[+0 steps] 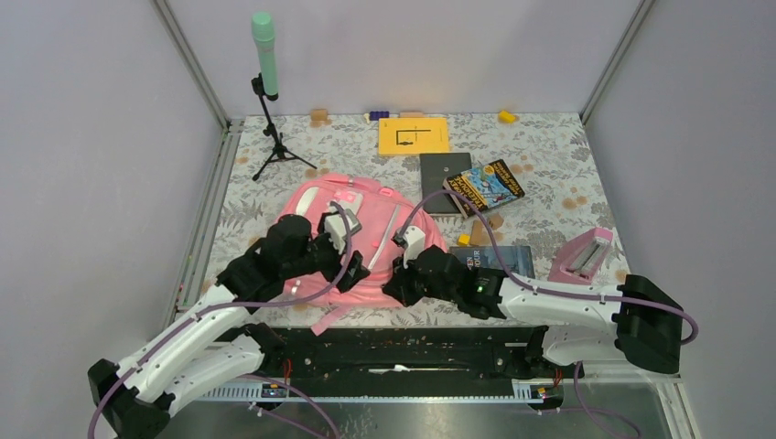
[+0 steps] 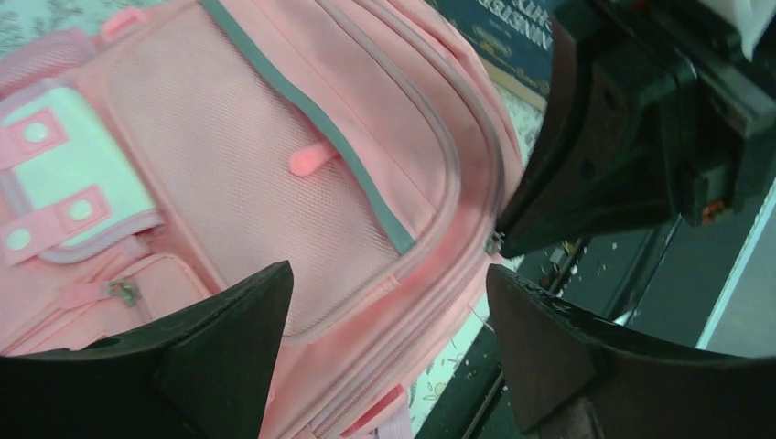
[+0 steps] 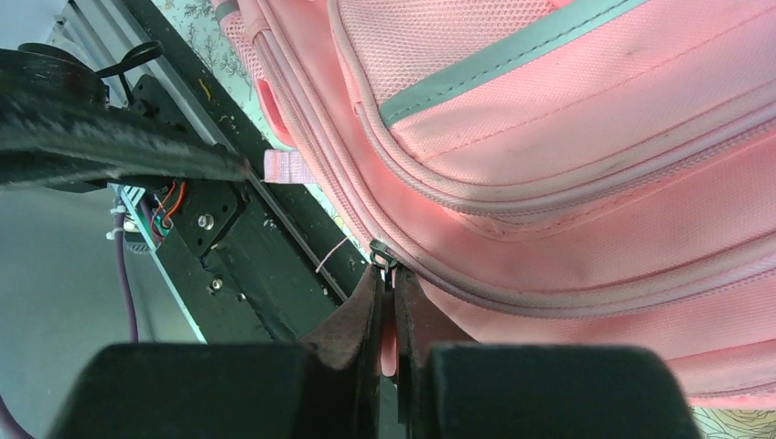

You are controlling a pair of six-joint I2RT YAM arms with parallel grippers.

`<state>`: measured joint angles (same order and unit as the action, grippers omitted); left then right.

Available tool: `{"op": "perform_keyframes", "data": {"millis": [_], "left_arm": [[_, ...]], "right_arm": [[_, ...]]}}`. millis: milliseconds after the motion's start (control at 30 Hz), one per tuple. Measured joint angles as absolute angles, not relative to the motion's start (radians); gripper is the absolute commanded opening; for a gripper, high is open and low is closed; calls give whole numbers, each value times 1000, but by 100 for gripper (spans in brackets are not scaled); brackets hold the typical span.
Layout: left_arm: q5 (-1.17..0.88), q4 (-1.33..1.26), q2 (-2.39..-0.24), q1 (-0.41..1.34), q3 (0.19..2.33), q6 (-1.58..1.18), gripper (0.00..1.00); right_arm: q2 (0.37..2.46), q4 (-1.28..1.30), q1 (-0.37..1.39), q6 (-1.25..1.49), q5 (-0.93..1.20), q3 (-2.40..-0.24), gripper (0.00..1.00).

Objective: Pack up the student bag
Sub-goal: Zip the student bag at the center of the board.

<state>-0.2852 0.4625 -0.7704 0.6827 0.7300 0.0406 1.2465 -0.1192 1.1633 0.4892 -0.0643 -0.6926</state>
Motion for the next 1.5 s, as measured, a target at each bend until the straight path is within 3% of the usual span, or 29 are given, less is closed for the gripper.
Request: {"op": "perform_keyframes", "data": {"millis": [267,400,533,733,1133,1167,1233,1400,1500], "left_arm": [[-233,492,-847,862,715,117,67],[-144,501,-820,960,685,130,51],[-84,504,-784,1011,660,136,53],[-10,489,-886,1064,662,142,48],[121,473,-906,1115,665,162,63],[123,473,-908,1117,665,162,60],[132,471,-920,1122,665,165,42],[165,457,-941,1122,665,178,9],[169,448,-951,1127,665,187,0]], "right_arm": [[1229,-189,1117,496,10,-640,0],[1229,-228,1102,516,41,-618,0],[1229,-254,1091,537,65,-604,0],[1230,-266,1084,552,81,-603,0],[1234,-288,1077,558,100,-600,0],[1234,-290,1077,558,100,-600,0],[1234,-290,1076,558,100,-600,0],[1233,-294,1075,558,101,-596,0],[1230,-301,1074,558,96,-590,0]]}}
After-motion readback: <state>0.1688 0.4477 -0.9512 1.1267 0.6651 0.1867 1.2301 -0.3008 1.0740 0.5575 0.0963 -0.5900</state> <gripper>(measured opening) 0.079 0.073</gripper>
